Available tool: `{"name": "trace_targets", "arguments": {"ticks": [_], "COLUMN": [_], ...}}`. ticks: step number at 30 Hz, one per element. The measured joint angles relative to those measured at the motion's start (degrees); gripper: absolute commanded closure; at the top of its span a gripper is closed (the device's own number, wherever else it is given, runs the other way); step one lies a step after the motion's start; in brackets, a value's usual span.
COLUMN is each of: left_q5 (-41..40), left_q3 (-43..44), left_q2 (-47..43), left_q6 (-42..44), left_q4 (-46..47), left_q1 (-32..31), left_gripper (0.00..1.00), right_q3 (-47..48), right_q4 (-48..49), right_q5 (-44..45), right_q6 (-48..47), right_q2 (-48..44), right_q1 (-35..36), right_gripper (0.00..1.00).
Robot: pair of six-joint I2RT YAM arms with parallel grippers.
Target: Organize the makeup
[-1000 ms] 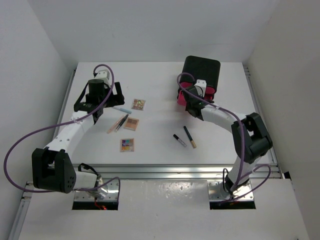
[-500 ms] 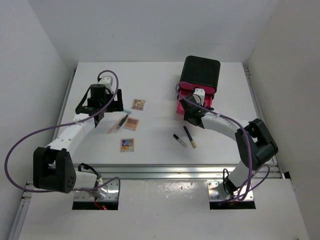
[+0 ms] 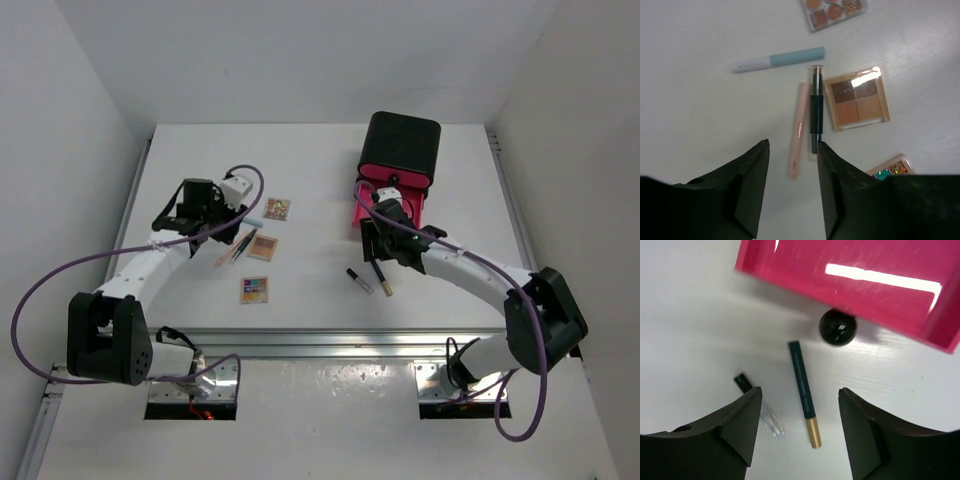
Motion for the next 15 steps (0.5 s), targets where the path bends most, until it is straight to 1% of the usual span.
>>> {"name": "trace_targets", "arguments": {"ticks": [2, 3, 5, 6, 8, 11, 15], "left_q5": [3.4, 5.8, 10.9, 13.2, 16.9, 18.3, 17.5], "left_q3": [-0.3, -0.3, -0.4, -0.4, -0.4, -0.5, -0.9], "left_q2": [0.0, 0.0, 0.0, 0.1, 0.5, 3.4, 9.3], "left_q6": [5.4, 9.0, 17.9, 22.1, 31.3, 40.4, 45.8], "left_q4": [-1.8, -3.4, -7.6, -9.8, -15.4, -21.2, -24.5], "left_q1": [-0.2, -0.4, -0.8, -1.2, -3.0, -7.0, -11.1], "left_gripper": [0.35, 0.18, 0.05, 0.00, 0.00, 0.00, 0.00], "right_q3": [-1.4, -1.7, -1.8, -1.8, -1.2, 0.6, 1.1], "right_q4": [-0.7, -1.1, -2.4, -3.2, -5.7, -9.0, -11.6], "right_q5": [-3.3, -4.9, -8.3, -9.5, -11.7, -14.3, -16.6], "right_q6": [-2.2, -3.2, -5.5, -6.4, -8.1, -9.9, -11.3], "right_q2": [-1.1, -1.3, -1.3, -1.3, -1.0, 0.2, 0.6], "right_q1": [0.0, 0.0, 0.0, 0.0, 0.0, 0.0, 0.0], "right_gripper": [0.28, 0.22, 0.18, 0.16, 0.16, 0.15, 0.14]}}
